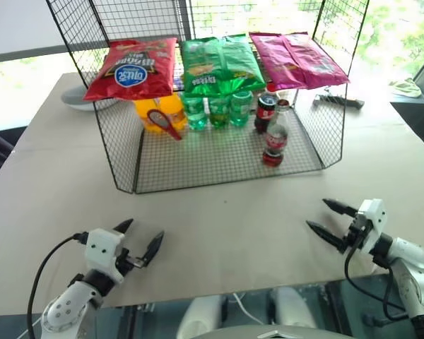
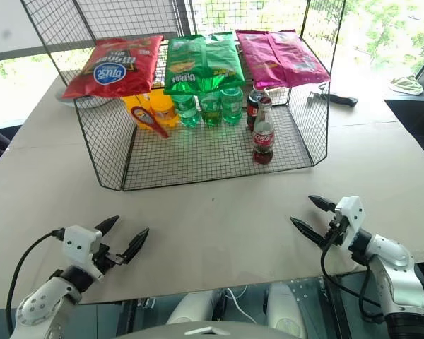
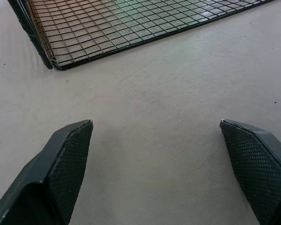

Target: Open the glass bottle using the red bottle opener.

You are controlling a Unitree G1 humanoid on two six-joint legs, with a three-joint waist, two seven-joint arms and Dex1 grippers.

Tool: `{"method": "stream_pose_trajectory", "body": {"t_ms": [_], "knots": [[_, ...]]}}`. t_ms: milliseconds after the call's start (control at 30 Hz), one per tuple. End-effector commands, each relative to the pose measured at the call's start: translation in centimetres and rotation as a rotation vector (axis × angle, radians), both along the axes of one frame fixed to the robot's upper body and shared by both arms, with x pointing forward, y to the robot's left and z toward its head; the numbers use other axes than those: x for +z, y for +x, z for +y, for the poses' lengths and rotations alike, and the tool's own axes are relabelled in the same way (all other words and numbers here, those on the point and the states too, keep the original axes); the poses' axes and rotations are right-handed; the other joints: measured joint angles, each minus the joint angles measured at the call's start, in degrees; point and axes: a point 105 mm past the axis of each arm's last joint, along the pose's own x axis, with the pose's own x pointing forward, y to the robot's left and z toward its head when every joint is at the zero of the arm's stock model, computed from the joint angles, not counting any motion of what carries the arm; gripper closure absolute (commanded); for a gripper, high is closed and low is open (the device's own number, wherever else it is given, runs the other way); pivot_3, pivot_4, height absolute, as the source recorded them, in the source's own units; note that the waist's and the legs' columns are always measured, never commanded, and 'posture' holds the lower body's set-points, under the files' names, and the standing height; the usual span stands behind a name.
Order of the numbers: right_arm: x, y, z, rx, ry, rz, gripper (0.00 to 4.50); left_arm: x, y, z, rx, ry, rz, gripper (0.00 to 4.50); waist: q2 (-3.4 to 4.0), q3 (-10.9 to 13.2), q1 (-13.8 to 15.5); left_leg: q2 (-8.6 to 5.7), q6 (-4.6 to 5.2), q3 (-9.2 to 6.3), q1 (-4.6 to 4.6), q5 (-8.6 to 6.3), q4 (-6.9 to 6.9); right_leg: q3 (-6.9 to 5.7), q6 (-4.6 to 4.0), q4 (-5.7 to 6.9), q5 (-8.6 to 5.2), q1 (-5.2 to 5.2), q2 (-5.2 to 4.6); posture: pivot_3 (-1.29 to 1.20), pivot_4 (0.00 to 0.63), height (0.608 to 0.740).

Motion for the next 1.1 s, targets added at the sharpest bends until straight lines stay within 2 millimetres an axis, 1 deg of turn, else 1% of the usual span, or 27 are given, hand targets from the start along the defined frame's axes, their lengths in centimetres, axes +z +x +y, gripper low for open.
{"method": "stream_pose_trajectory", "body": {"t_ms": [33, 133, 800, 900, 967, 1100], "knots": [[0.9, -0.1, 0.4, 0.009, 0.000, -0.038, 0.08, 0.4, 0.1, -0.5, -0.041, 0.006, -0.015, 0.00, 0.00, 0.00, 0.00, 0.00, 0.00, 0.00, 0.00, 0.00, 0.00, 0.00, 0.00, 0.00, 0.00, 0.00, 0.00, 0.00, 0.150, 0.740], [0.9, -0.2, 0.5, 0.007, -0.005, -0.042, 0.08, 0.6, 0.2, -0.8, -0.071, -0.036, -0.015, 0.00, 0.00, 0.00, 0.04, 0.00, 0.00, -0.01, -0.01, 0.00, 0.00, -0.02, 0.00, 0.00, 0.00, 0.00, 0.00, 0.00, 0.150, 0.740], [1.0, -0.1, 0.9, 0.013, -0.011, -0.057, 0.08, 0.9, 0.2, -0.5, -0.061, -0.059, -0.023, 0.00, 0.00, 0.00, 0.00, 0.00, 0.00, 0.00, 0.00, 0.00, 0.00, -0.01, 0.00, 0.00, 0.00, 0.00, 0.01, 0.00, 0.150, 0.740], [1.3, -0.1, 1.8, 0.046, -0.003, -0.068, 0.08, 1.1, 0.6, -0.7, -0.047, -0.067, -0.036, 0.00, 0.00, 0.00, 0.00, 0.00, 0.00, 0.00, 0.00, 0.00, 0.00, -0.01, 0.00, 0.00, 0.00, 0.00, 0.01, 0.00, 0.150, 0.740], [2.0, 0.0, 3.1, 0.081, 0.019, -0.091, 0.08, 1.5, 1.4, -1.1, -0.034, -0.086, -0.065, 0.00, 0.00, 0.00, -0.01, 0.00, 0.00, -0.01, 0.00, 0.00, 0.00, -0.01, 0.00, 0.00, 0.00, 0.00, 0.02, 0.00, 0.150, 0.740], [4.6, 0.2, 6.3, 0.155, 0.083, -0.165, 0.08, 2.9, 3.6, -2.2, -0.010, -0.145, -0.144, 0.00, 0.00, 0.01, 0.03, 0.00, -0.03, -0.04, 0.00, 0.02, 0.03, -0.04, 0.02, 0.03, 0.01, 0.00, 0.03, 0.00, 0.150, 0.740]]}}
